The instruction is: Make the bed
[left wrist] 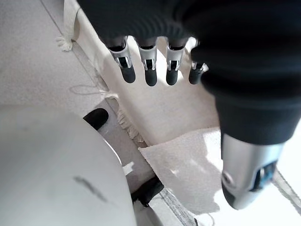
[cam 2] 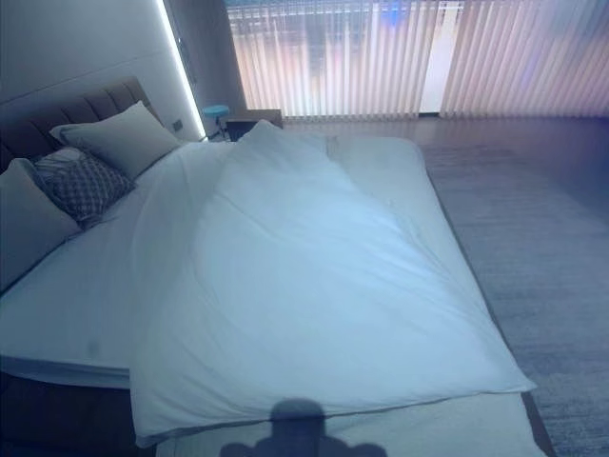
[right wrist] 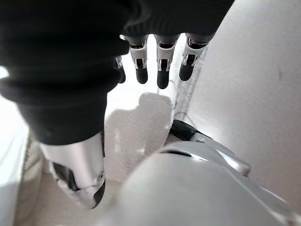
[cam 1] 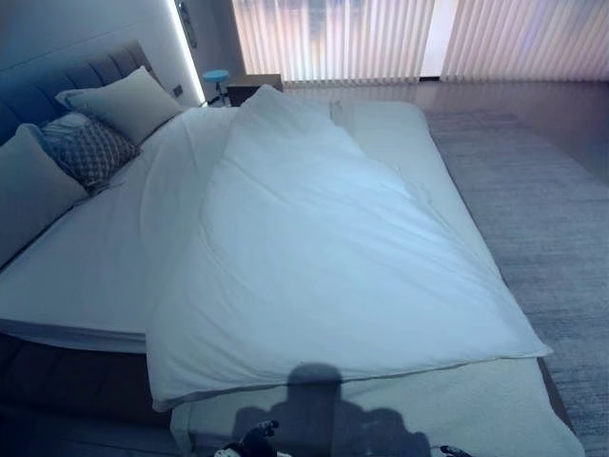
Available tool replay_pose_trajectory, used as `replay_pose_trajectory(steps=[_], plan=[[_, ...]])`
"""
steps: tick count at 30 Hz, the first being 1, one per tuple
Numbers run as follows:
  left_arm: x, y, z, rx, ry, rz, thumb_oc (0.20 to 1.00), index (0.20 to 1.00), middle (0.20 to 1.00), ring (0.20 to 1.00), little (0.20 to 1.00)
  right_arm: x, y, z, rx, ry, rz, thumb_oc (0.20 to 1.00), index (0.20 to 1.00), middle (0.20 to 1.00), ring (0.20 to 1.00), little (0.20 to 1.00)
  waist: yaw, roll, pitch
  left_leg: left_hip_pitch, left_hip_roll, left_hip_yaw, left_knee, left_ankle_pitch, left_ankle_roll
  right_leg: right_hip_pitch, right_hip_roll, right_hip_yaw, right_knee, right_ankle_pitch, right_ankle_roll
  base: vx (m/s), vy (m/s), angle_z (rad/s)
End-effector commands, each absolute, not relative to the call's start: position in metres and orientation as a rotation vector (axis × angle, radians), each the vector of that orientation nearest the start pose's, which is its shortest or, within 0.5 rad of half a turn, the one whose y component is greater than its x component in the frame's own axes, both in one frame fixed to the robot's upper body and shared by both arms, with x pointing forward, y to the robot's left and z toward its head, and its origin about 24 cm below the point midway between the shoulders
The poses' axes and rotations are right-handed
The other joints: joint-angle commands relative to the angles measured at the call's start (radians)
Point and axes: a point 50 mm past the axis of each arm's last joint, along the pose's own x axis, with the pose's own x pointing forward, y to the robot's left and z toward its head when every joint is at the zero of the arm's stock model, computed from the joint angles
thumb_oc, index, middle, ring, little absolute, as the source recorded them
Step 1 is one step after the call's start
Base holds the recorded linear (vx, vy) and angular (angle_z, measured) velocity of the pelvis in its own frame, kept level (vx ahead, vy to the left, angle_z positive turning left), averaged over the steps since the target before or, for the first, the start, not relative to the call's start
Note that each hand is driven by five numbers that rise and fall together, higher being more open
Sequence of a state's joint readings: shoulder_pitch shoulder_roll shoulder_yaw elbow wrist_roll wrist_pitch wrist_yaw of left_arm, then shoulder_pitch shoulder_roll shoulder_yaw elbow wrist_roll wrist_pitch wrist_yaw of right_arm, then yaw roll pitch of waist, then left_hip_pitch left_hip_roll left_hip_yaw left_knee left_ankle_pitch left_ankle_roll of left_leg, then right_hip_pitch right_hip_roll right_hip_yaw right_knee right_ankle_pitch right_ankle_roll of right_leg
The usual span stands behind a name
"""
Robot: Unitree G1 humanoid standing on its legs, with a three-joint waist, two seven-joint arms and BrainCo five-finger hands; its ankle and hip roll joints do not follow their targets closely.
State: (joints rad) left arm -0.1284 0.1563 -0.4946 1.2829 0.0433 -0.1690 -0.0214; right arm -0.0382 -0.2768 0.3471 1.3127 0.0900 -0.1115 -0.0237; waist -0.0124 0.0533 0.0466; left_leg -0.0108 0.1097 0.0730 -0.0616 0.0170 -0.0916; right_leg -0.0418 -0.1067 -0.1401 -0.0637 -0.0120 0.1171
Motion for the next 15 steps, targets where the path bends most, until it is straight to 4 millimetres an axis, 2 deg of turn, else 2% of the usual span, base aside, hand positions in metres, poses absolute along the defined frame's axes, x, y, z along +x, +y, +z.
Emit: replay_pose_trajectory(steps=[1,9,13,14,15], plan=[[0.162,0.169,-0.147,0.459,0.926,-0.360,1.000,1.000,1.000,1.000,1.000,0.120,-0.218,-0.157,-0.378,1.105,0.090,1.000,1.000,1.000,1.000,1.000,-0.004,-0.071,0.026,-0.014,-0.068,-0.013,0.004,-0.009,0.056,-0.011,-0.029,0.017,-0.006,0.092,0.019,0.06,0.101,-0.05],[0.177,0.173,-0.140,0.343,0.874,-0.228,1.000,1.000,1.000,1.000,1.000,0.131,-0.212,-0.154,-0.353,1.051,0.083,1.000,1.000,1.000,1.000,1.000,-0.009,-0.087,0.057,-0.043,-0.082,0.000,0.047,-0.034,0.066,-0.045,-0.037,0.034,0.037,0.082,0.019,0.01,0.036,-0.05],[0.194,0.171,-0.133,0.112,0.842,-0.047,1.000,1.000,1.000,1.000,1.000,0.145,-0.206,-0.149,-0.305,0.988,0.038,1.000,1.000,1.000,1.000,1.000,-0.021,-0.104,0.114,-0.073,-0.074,0.007,0.055,-0.028,0.067,-0.112,-0.030,0.044,0.095,0.072,0.017,-0.12,0.004,-0.05],[0.207,0.166,-0.127,0.016,0.813,0.010,1.000,1.000,1.000,1.000,1.000,0.158,-0.204,-0.144,-0.305,0.946,0.030,1.000,1.000,1.000,1.000,1.000,-0.028,-0.108,0.154,-0.108,-0.075,0.007,0.091,-0.031,0.067,-0.150,-0.029,0.053,0.127,0.070,0.015,-0.17,-0.002,-0.04],[0.207,0.166,-0.127,0.016,0.813,0.010,1.000,1.000,1.000,1.000,1.000,0.158,-0.204,-0.144,-0.305,0.946,0.030,1.000,1.000,1.000,1.000,1.000,-0.028,-0.108,0.154,-0.110,-0.074,0.007,0.093,-0.032,0.067,-0.152,-0.029,0.053,0.128,0.069,0.015,-0.21,0.002,-0.11]])
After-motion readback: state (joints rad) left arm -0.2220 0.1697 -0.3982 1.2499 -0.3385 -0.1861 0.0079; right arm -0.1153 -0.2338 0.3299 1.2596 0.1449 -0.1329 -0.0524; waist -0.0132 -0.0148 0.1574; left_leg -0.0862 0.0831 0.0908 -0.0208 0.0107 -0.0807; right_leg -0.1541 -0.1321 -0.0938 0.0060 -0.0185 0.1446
